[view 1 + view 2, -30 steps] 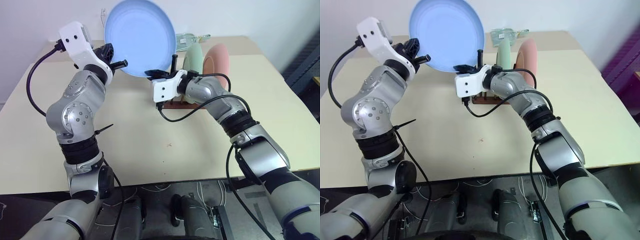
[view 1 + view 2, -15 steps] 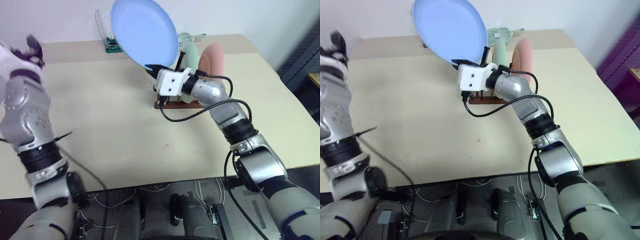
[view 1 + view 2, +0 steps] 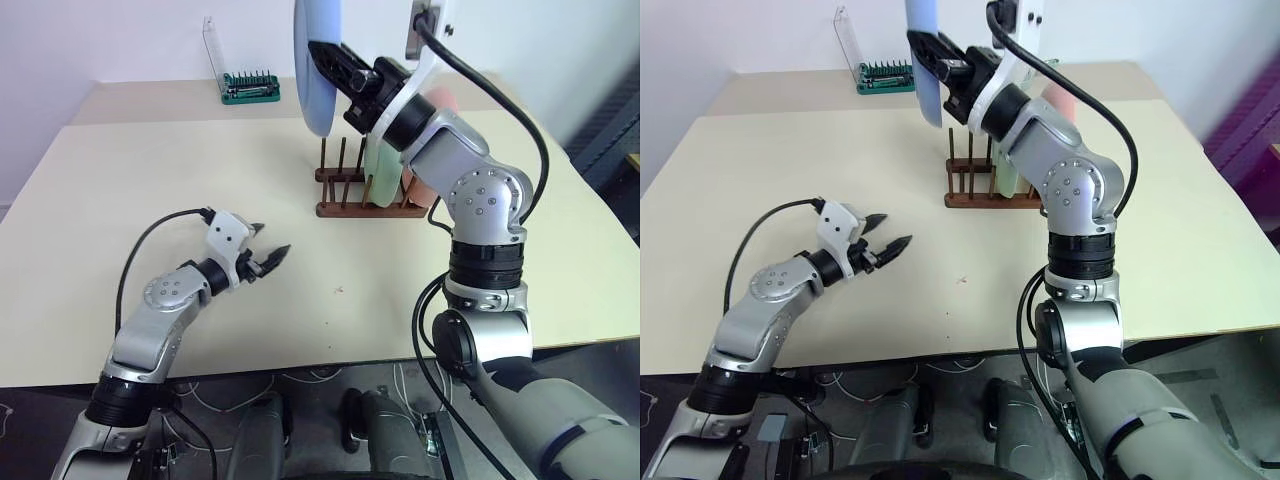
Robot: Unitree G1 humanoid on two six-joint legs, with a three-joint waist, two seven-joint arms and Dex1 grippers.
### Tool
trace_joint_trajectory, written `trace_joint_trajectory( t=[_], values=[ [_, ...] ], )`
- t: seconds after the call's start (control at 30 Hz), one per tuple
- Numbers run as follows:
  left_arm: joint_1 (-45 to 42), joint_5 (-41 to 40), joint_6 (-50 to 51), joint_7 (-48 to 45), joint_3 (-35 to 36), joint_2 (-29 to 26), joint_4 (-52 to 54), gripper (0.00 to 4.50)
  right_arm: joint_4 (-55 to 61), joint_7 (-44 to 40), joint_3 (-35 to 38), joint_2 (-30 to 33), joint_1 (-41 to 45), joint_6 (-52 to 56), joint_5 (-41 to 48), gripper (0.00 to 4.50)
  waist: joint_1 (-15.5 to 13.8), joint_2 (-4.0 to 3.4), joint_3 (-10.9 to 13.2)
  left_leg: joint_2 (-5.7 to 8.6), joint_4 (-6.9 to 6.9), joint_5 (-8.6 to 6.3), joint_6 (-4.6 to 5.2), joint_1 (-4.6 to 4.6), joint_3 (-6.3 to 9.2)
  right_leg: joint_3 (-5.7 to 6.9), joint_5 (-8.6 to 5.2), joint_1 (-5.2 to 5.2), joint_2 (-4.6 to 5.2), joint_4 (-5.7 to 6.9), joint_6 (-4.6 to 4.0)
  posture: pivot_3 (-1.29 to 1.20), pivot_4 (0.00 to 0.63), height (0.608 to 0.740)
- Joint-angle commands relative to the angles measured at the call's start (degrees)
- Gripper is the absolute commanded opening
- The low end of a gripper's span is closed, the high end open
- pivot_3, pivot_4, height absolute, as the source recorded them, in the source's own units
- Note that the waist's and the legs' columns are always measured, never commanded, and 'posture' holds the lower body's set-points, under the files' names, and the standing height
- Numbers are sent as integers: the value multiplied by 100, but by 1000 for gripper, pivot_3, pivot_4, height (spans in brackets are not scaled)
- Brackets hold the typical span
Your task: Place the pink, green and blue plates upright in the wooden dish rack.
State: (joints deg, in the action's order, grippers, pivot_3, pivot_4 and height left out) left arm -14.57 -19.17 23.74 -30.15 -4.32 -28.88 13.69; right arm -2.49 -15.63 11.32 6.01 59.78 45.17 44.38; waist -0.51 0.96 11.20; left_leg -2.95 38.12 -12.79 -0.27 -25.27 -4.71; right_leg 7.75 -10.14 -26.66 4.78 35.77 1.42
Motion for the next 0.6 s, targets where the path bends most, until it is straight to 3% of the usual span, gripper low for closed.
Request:
trace_joint_trajectory(
  t=[0.03, 0.53, 0.6],
  values=[
    [4, -142, 99, -153, 121, 11, 304, 3412, 20, 380, 297, -82, 198, 199, 284, 0, 6, -3, 2, 2, 0, 0, 1, -2, -2, 0, -1, -3, -3, 3, 0, 0, 150, 730],
    [23, -92, 64, -325, 149, 100, 401, 3412, -722, 916, 397, -25, 231, 364, -25, 0, 15, -3, 2, 4, 0, 1, 2, -5, -5, 0, -15, -3, -9, 3, 21, 0, 150, 730],
    [27, -92, 62, -322, 168, 134, 412, 3453, -776, 961, 448, -46, 243, 369, -11, 745, 16, -3, 2, 4, 0, 1, 2, -5, -5, 0, -15, -4, -9, 2, 21, 0, 150, 730]
  ],
)
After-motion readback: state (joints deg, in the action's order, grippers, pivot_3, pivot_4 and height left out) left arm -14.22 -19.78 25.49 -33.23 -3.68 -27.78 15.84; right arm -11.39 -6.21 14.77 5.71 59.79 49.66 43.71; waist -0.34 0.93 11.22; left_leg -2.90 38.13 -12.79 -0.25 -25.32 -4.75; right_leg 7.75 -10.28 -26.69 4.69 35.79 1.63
